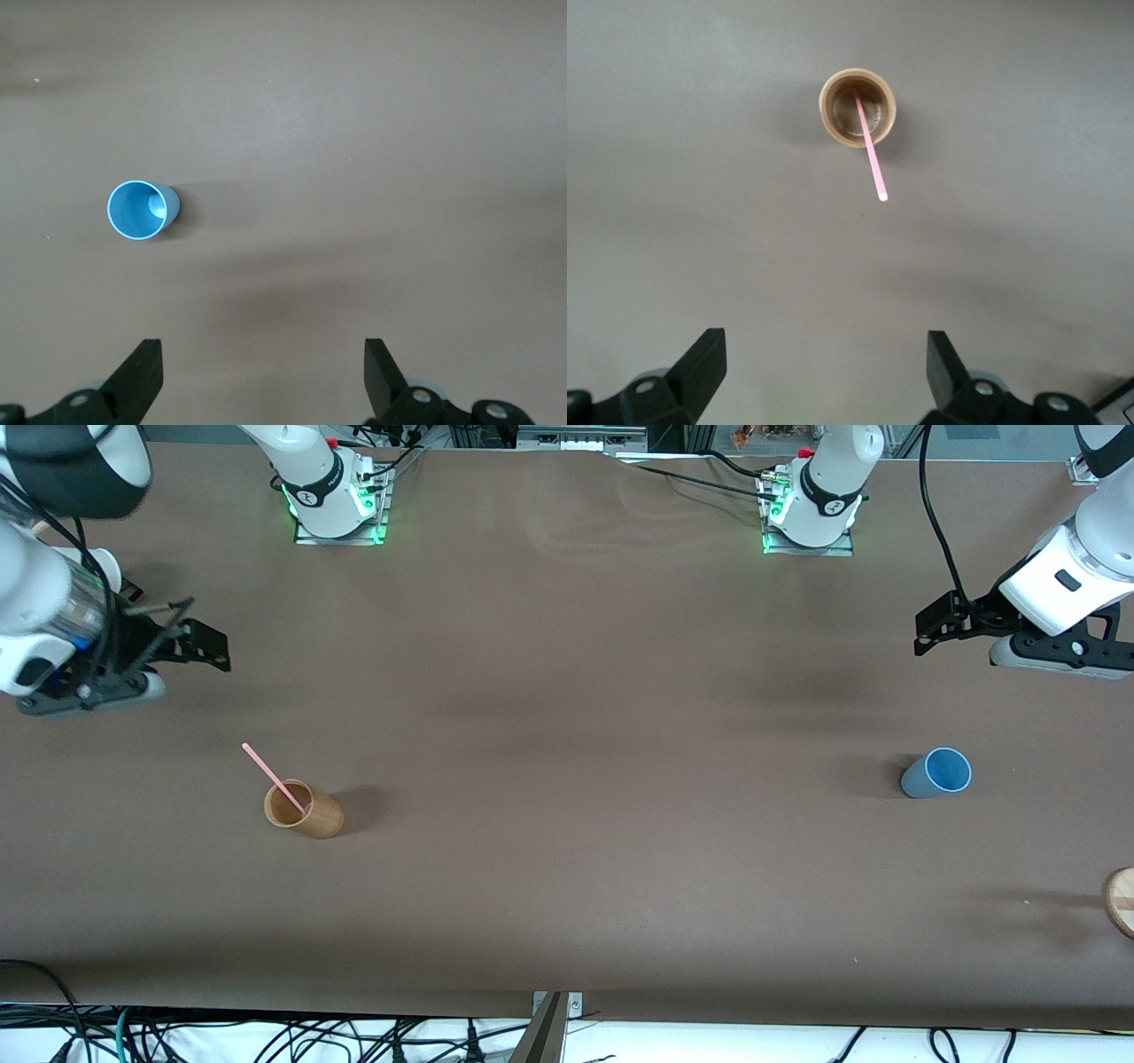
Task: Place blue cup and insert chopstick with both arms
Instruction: 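Reach the right gripper to the chopstick while the left gripper reaches the cup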
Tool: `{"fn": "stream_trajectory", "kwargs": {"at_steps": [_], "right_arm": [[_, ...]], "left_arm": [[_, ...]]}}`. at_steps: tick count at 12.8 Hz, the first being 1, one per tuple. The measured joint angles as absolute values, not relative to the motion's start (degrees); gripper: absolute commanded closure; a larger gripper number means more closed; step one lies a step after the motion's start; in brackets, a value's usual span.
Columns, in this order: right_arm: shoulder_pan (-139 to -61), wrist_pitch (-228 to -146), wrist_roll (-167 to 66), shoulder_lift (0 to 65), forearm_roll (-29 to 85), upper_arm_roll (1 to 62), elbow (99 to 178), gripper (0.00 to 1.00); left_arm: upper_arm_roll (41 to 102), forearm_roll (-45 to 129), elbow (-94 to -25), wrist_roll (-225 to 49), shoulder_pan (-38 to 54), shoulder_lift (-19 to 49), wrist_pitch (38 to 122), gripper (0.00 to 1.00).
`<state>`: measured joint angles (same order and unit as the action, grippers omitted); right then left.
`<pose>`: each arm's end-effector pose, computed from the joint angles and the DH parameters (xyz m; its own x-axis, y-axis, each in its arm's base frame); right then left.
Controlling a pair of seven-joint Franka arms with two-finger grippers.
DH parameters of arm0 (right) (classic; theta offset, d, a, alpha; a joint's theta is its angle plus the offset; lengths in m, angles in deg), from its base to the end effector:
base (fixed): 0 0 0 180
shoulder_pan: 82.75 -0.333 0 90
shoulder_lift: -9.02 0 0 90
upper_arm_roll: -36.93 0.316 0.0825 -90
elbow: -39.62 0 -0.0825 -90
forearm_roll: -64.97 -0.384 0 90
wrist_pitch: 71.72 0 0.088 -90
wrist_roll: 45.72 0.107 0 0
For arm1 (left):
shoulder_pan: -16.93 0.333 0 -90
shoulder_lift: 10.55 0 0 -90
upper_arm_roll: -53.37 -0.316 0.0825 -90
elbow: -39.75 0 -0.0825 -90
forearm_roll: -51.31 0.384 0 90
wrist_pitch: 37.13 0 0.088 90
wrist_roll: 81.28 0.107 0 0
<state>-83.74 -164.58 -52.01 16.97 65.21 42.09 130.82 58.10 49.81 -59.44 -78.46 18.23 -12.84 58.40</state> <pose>0.5902 0.0601 0.5393 0.9706 0.2155 -0.1074 0.2146 -0.9765 -0.0202 0.5452 -0.0360 0.5787 0.9941 -0.1062 -0.0229 -0.1056 -0.9941 0.0238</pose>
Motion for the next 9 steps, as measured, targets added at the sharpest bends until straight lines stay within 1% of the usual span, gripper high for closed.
{"fn": "stream_trajectory", "kwargs": {"at_steps": [4,6,9], "right_arm": [[-85.7,-164.8,-52.4,23.2,65.2,42.1,125.8,0.0],[-85.9,-165.6,-53.2,25.2,65.6,42.1,125.0,0.0],[-86.1,-168.3,-56.0,27.3,67.2,42.1,124.9,0.0]], "left_arm": [[57.8,50.1,-59.3,-78.3,20.3,-11.1,58.4,0.0],[57.7,51.2,-59.0,-76.1,23.8,-8.2,58.9,0.0],[57.6,56.3,-59.1,-69.9,28.4,-1.5,64.7,0.0]]}}
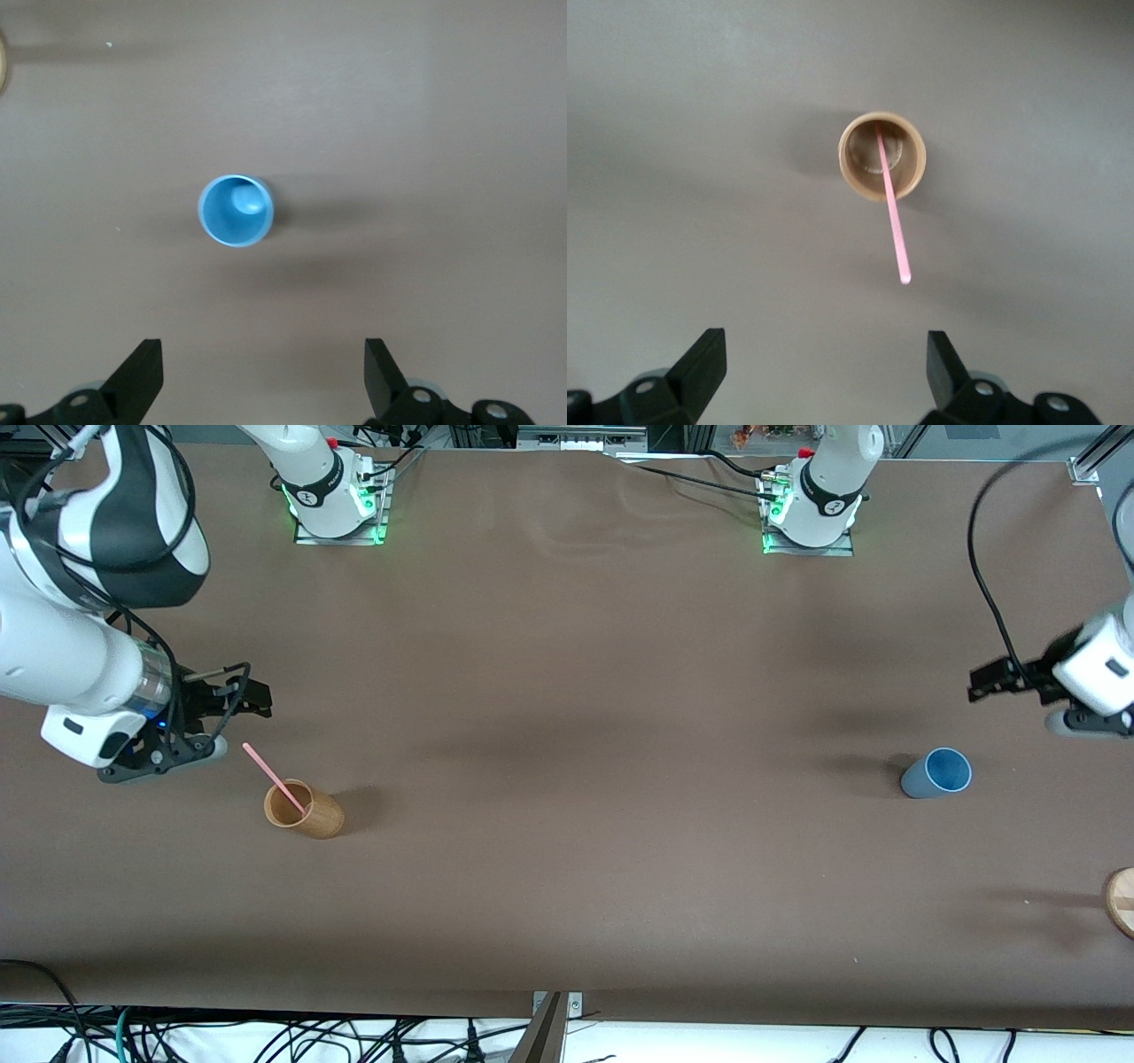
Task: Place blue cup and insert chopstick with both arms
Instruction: 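Reach the right gripper to the chopstick while the left gripper reaches the cup, then grasp the pink chopstick with the right gripper while the left gripper grasps the cup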
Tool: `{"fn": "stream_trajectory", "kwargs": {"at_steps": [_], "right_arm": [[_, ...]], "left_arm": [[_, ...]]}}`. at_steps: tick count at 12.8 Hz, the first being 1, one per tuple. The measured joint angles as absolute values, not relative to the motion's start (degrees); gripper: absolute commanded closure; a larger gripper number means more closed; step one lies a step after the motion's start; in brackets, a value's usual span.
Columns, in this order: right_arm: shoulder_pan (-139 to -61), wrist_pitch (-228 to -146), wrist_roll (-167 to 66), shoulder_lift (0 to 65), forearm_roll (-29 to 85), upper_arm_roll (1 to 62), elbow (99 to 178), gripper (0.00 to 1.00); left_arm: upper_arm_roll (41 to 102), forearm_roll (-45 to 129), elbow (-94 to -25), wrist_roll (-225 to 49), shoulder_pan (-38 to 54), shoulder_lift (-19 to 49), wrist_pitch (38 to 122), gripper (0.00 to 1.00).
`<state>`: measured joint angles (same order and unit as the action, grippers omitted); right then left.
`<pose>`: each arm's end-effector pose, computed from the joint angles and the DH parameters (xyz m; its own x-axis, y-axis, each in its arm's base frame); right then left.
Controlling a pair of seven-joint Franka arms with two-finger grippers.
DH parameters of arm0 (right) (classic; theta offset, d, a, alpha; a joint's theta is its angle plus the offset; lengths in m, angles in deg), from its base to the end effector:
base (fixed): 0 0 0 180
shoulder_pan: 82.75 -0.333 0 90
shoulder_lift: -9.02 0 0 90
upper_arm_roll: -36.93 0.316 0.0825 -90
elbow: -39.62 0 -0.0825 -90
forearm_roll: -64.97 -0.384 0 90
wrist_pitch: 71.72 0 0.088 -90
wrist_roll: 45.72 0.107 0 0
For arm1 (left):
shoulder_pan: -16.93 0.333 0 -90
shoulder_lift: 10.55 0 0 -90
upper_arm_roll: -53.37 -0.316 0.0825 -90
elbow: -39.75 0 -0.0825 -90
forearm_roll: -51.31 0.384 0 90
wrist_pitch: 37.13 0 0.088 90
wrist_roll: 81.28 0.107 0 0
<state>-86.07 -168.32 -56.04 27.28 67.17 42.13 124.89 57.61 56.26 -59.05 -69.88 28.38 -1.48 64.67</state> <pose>0.6387 0.0847 0.4815 0.9382 0.3250 -0.1190 0.3258 -0.9453 -0.0126 0.5923 0.0847 0.4775 0.9888 -0.0913 -0.1177 -0.0975 -0.9941 -0.0482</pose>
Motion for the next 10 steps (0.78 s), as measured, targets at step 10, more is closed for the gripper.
{"fn": "stream_trajectory", "kwargs": {"at_steps": [10], "right_arm": [[-86.4,-181.5,-67.1,38.9,72.1,42.1,125.4,0.01]], "left_arm": [[57.6,62.5,-69.4,-62.5,33.4,12.2,94.0,0.02]]}}
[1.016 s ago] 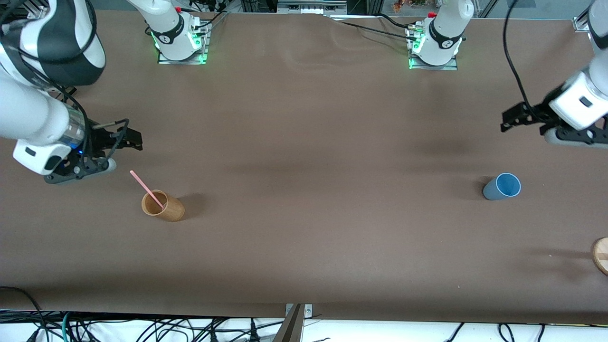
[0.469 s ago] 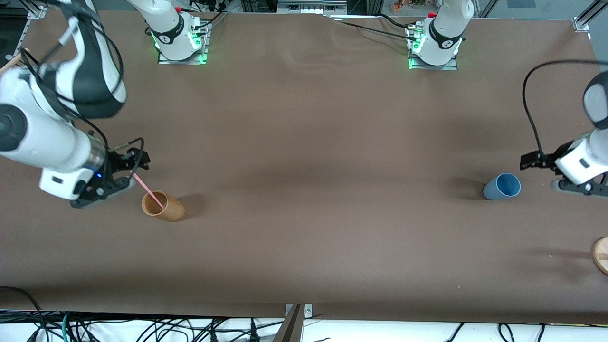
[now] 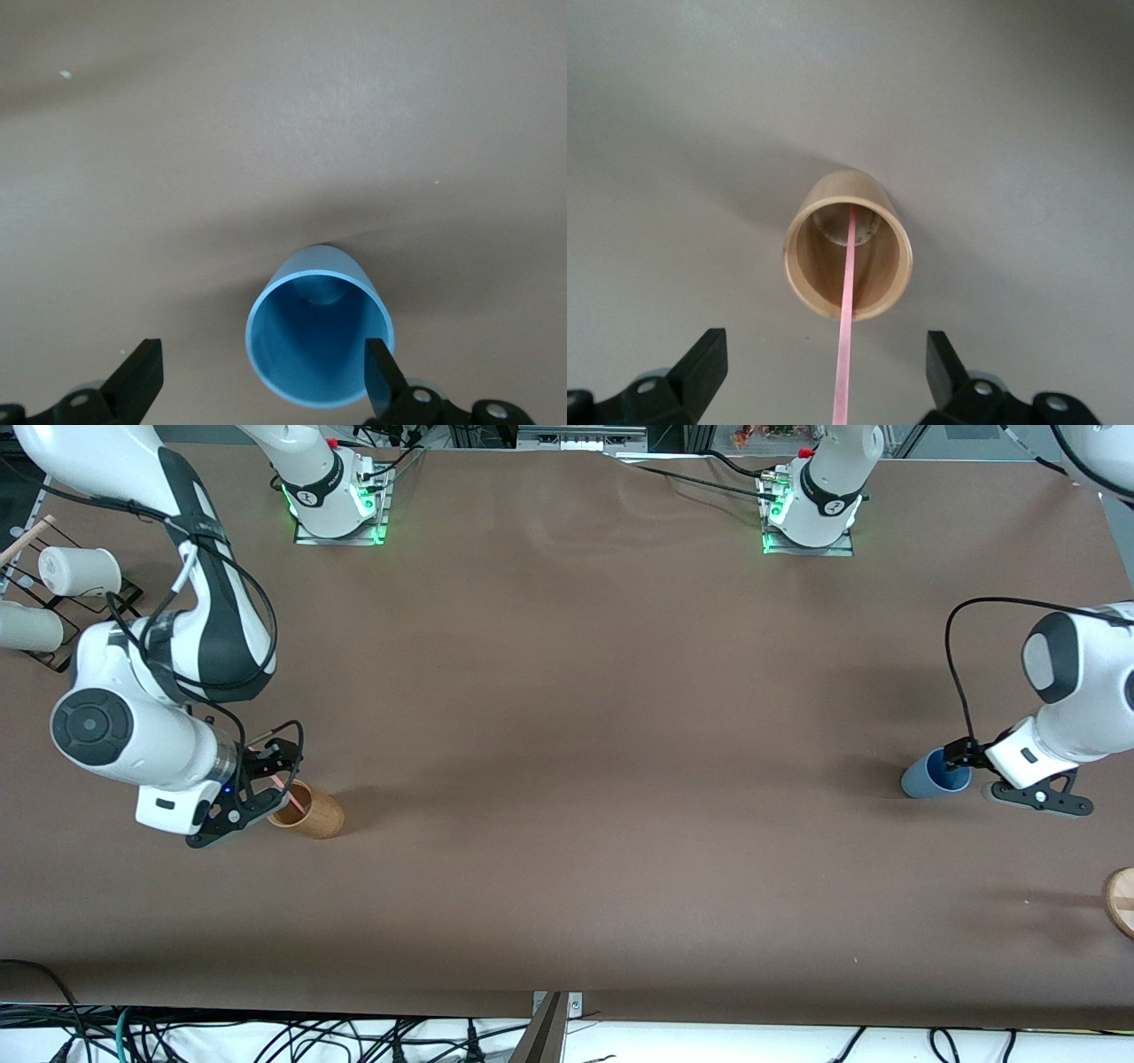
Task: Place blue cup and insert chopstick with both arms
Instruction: 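Grasp the pink chopstick with the right gripper while the left gripper grasps the cup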
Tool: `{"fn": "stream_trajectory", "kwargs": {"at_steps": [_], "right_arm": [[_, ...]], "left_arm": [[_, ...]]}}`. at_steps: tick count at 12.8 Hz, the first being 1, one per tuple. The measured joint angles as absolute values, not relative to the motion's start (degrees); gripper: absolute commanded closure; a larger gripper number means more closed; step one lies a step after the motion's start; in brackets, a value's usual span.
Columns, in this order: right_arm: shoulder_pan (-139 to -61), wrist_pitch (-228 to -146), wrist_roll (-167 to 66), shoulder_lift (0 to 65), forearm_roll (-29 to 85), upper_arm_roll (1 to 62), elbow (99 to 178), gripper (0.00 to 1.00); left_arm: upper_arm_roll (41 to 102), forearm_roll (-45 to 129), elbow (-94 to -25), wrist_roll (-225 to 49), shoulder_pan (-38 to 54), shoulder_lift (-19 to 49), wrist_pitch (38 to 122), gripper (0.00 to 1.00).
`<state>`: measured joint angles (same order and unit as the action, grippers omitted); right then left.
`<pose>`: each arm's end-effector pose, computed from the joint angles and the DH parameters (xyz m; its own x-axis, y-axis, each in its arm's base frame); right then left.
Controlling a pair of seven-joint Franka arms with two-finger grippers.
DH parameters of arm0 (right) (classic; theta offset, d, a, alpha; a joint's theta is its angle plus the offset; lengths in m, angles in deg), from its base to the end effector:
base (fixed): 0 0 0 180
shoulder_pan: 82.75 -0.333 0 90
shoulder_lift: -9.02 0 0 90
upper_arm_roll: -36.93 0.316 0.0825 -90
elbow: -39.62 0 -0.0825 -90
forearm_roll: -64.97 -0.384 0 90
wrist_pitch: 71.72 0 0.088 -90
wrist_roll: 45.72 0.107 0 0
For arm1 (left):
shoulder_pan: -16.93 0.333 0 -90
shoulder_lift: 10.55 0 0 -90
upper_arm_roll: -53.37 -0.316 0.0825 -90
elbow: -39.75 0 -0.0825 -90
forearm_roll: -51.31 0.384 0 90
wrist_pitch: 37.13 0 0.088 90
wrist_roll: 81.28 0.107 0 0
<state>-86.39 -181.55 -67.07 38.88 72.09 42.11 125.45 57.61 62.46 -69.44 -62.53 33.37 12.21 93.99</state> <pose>0.6820 0.0874 0.3597 0.8395 0.5303 -0.1182 0.5364 -0.8435 0.0258 0.6103 0.1389 0.2897 0.9710 -0.2324 -0.0553 -0.2371 -0.9659 -0.1035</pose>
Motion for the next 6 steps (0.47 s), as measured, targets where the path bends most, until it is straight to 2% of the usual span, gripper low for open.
{"fn": "stream_trajectory", "kwargs": {"at_steps": [1,2,3,4,6], "right_arm": [[-86.4,-181.9,-67.1,39.2,72.4,42.1,125.9,0.01],[-86.4,-182.6,-67.2,39.4,72.8,42.1,126.8,0.01],[-86.4,-183.2,-67.2,39.5,73.0,42.1,127.7,0.01],[-86.4,-183.6,-67.2,39.5,73.1,42.1,128.5,0.01],[-86.4,-183.8,-67.2,39.4,73.2,42.0,129.3,0.09]], "left_arm": [[57.6,62.5,-70.0,-62.5,33.7,12.8,94.6,0.04],[57.6,62.5,-70.1,-62.3,34.1,13.4,94.7,0.24],[57.6,62.5,-70.1,-62.2,34.5,14.0,94.9,0.53],[57.6,62.5,-70.1,-62.0,34.9,14.6,95.0,0.73],[57.6,62.5,-70.1,-62.0,35.4,16.1,95.2,1.0]]}}
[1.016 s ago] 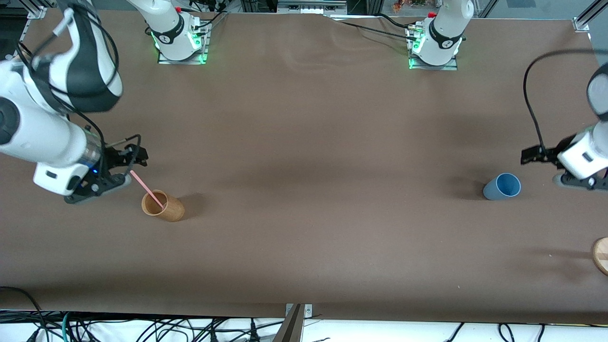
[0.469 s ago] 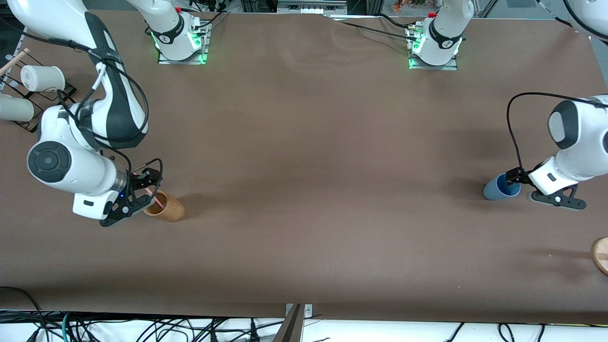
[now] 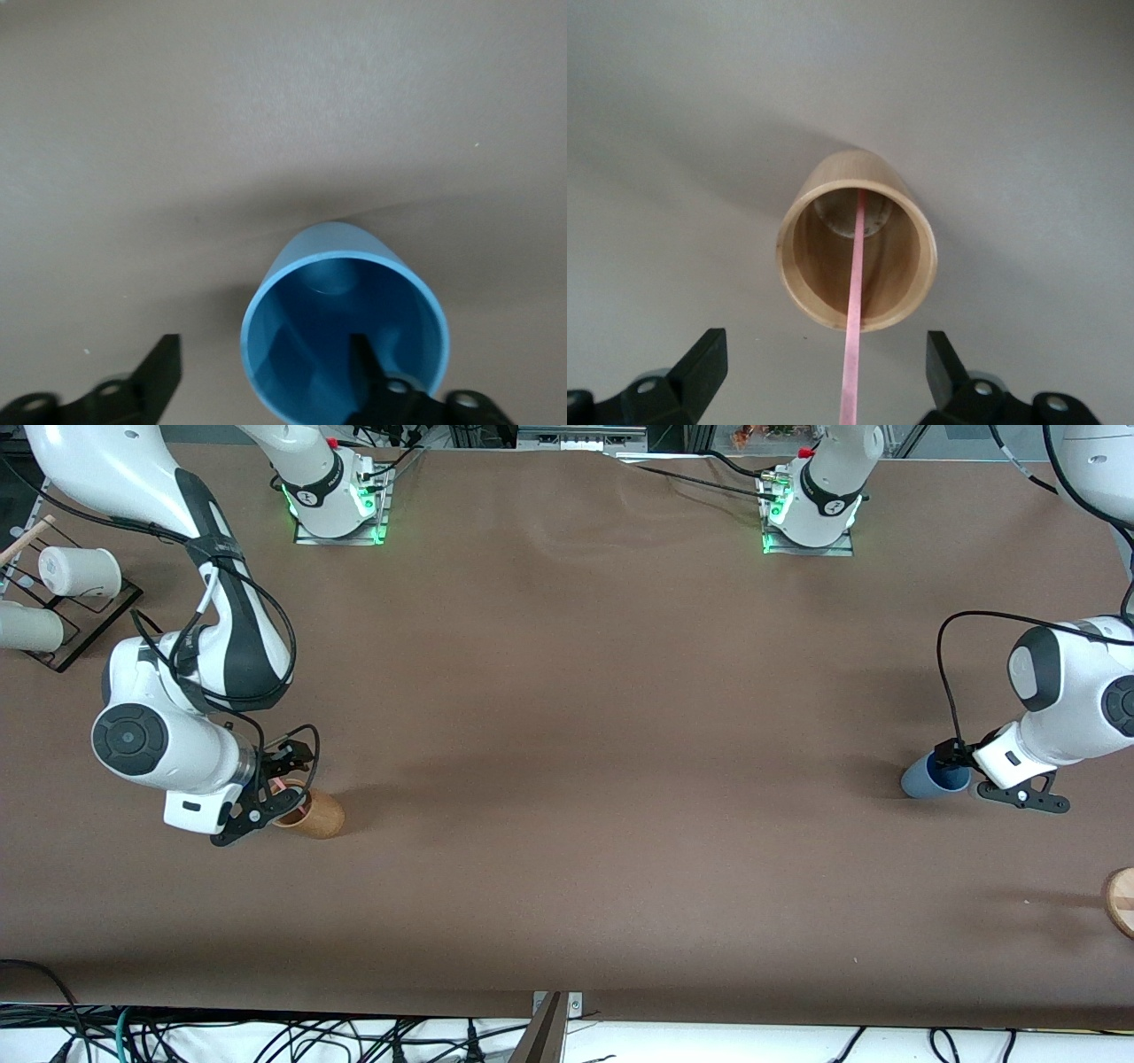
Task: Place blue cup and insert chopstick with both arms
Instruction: 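Grasp the pink chopstick with the right gripper while the left gripper grasps the cup, then carry the blue cup mid-table with the left gripper while the right gripper lifts the chopstick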
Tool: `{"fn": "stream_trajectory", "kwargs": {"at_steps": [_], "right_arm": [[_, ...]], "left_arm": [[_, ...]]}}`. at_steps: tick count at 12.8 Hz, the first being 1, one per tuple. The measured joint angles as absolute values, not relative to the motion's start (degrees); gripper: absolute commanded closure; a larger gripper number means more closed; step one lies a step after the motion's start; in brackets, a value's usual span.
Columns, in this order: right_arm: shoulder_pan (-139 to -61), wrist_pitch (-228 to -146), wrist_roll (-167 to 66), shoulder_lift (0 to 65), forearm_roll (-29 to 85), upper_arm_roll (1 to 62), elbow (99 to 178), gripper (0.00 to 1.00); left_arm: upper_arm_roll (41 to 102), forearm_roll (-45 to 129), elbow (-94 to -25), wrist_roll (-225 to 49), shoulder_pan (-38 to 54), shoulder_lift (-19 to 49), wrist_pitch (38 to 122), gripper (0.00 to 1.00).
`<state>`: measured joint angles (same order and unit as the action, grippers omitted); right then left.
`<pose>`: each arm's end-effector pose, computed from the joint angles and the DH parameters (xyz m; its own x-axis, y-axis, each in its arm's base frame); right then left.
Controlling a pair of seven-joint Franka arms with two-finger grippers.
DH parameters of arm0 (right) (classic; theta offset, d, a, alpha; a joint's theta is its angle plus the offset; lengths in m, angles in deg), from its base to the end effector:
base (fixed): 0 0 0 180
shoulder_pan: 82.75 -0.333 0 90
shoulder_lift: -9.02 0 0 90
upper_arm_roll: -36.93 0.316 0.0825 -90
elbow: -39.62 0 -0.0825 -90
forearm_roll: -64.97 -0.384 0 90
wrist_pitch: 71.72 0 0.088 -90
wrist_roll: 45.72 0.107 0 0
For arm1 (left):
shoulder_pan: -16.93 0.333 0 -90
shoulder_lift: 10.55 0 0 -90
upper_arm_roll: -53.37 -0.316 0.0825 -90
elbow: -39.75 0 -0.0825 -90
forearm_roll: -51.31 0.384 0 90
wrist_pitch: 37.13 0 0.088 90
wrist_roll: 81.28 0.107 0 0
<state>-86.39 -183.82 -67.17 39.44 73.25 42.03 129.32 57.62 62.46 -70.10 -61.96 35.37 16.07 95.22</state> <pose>0.6719 0.0856 0.3255 0.8262 0.5407 -0.1583 0.5507 -0.8344 0.0238 0.5997 0.1576 0.2448 0.9716 -0.2126 -0.1042 -0.2204 -0.9729 -0.0702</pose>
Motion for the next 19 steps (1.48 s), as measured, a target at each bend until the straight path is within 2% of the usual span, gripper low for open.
{"fn": "stream_trajectory", "kwargs": {"at_steps": [3,9,13,15,19], "right_arm": [[-86.4,-184.1,-67.2,39.1,73.4,41.8,130.7,0.29],[-84.8,-187.2,-70.9,39.1,73.6,41.3,133.0,0.78],[-84.7,-187.4,-71.0,39.1,73.6,41.4,133.3,0.88],[-84.7,-187.4,-70.9,39.1,73.6,41.4,133.3,0.98],[-84.7,-187.4,-70.9,38.3,73.6,41.4,133.3,1.0]], "left_arm": [[57.8,62.5,-70.1,-62.0,35.4,17.4,95.6,1.0],[58.8,61.9,-68.9,-62.2,35.5,17.2,93.9,1.0],[64.8,53.1,-59.8,-66.2,35.1,15.5,78.6,1.0],[69.2,52.8,-57.1,-75.3,34.0,15.1,76.1,1.0],[81.0,52.4,-56.8,-101.5,31.2,15.5,75.5,1.0]]}}
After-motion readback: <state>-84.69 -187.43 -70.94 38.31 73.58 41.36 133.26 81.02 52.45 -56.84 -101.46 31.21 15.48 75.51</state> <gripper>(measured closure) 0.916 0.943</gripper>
